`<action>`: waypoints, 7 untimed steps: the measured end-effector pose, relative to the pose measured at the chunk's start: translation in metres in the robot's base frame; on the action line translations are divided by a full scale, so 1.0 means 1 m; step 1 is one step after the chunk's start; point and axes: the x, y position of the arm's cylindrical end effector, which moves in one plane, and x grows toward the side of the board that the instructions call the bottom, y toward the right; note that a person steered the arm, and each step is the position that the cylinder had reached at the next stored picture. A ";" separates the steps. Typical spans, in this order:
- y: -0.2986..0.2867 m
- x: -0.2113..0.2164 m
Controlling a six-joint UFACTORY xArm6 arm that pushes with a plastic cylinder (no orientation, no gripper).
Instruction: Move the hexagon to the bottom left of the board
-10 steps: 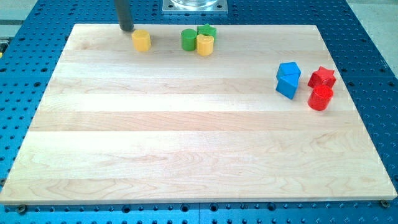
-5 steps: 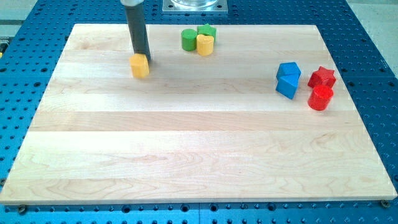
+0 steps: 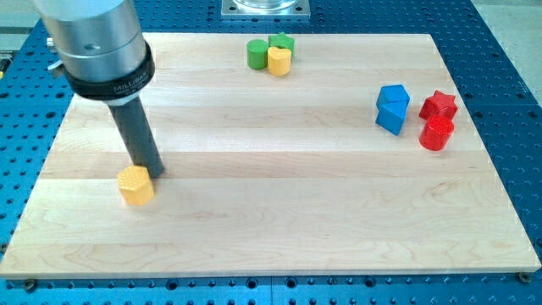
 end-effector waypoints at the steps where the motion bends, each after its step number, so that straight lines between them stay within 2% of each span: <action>1: -0.017 0.019; 2: -0.032 0.035; 4: -0.028 0.069; 6: 0.016 0.060; 7: 0.016 0.105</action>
